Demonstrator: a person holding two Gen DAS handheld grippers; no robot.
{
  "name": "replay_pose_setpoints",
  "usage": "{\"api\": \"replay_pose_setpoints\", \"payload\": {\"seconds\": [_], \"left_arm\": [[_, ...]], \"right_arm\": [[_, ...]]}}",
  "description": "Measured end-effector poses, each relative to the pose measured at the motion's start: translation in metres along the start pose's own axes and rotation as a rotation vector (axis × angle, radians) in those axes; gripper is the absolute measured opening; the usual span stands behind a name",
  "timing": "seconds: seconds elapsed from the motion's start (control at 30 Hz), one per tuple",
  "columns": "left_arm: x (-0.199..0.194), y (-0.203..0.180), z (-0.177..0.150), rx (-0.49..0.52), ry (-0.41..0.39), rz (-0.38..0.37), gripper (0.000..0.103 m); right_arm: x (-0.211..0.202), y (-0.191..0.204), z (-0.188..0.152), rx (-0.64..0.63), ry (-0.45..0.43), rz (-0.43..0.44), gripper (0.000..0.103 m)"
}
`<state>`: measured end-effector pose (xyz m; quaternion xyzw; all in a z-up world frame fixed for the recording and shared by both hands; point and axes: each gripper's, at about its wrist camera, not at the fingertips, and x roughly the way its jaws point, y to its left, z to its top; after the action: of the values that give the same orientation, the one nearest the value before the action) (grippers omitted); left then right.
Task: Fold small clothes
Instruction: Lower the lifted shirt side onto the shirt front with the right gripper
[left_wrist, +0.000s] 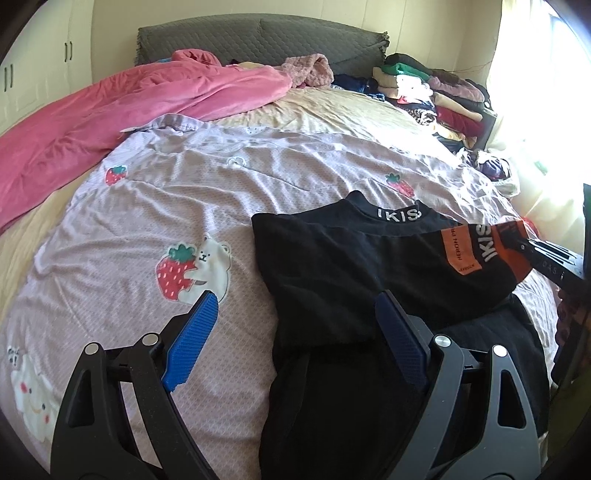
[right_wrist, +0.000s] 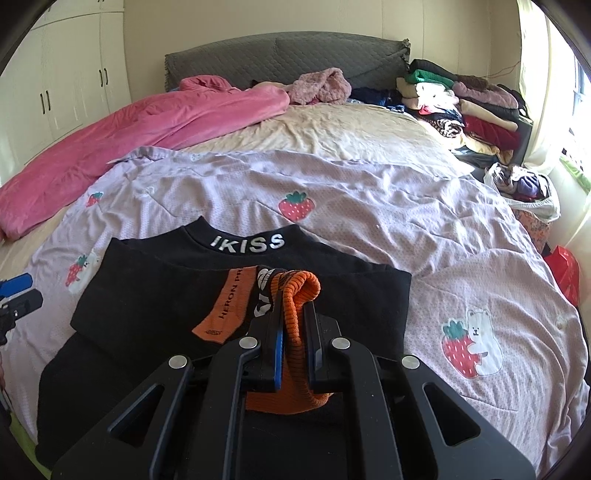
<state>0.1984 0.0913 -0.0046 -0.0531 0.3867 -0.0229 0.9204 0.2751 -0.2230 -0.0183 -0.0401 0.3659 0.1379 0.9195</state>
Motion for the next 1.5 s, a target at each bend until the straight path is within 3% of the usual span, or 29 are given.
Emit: {"api": "replay_pose_setpoints", "payload": {"seconds": [0.27, 0.37, 0.5, 0.6, 0.73, 0.8, 0.83, 0.9, 1.03, 1.13, 1.3, 1.4, 1.5], "left_arm": [[0.030, -0.017, 0.006, 0.009, 0.056, -0.060, 0.067], [0.052, -0.029, 0.004, 0.036, 0.098, -0.069, 0.067], [0.079, -0.038, -0.009, 0.091, 0.171, -0.024, 0.067], [0.081, -0.042, -0.019, 0.135, 0.157, -0.009, 0.067], [0.079, -0.038, -0.020, 0.117, 0.159, -0.024, 0.069], [0.078, -0.036, -0.023, 0.114, 0.158, -0.028, 0.069], [0.079, -0.036, -0.024, 0.114, 0.159, -0.027, 0.069], [0.079, -0.036, -0.029, 0.115, 0.155, -0.026, 0.069], [0.077, -0.039, -0.033, 0.138, 0.153, -0.014, 0.069], [0.075, -0.040, -0.034, 0.143, 0.158, -0.009, 0.069], [0.068, -0.041, -0.036, 0.159, 0.150, 0.000, 0.069], [0.063, -0.039, -0.035, 0.147, 0.149, -0.007, 0.069], [0.060, -0.041, -0.036, 0.159, 0.151, -0.002, 0.070]], "right_arm": [[0.019, -0.011, -0.013, 0.021, 0.057, -0.010, 0.009], [0.024, -0.018, -0.020, 0.039, 0.074, -0.020, 0.015], [0.018, -0.034, -0.031, 0.092, 0.056, -0.044, 0.021], [0.015, -0.043, -0.039, 0.124, 0.060, -0.032, 0.035], [0.025, -0.050, -0.049, 0.164, 0.100, 0.004, 0.042], [0.033, -0.048, -0.052, 0.163, 0.141, 0.017, 0.042], [0.040, -0.044, -0.054, 0.150, 0.165, 0.014, 0.037], [0.046, -0.037, -0.057, 0.119, 0.182, 0.038, 0.012], [0.037, -0.032, -0.057, 0.084, 0.179, -0.040, 0.008], [0.040, -0.042, -0.062, 0.092, 0.201, -0.121, 0.008], [0.019, -0.048, -0.063, 0.135, 0.137, -0.065, 0.011], [0.005, -0.039, -0.056, 0.113, 0.095, -0.048, 0.026], [0.002, -0.021, -0.046, 0.077, 0.083, 0.005, 0.033]]}}
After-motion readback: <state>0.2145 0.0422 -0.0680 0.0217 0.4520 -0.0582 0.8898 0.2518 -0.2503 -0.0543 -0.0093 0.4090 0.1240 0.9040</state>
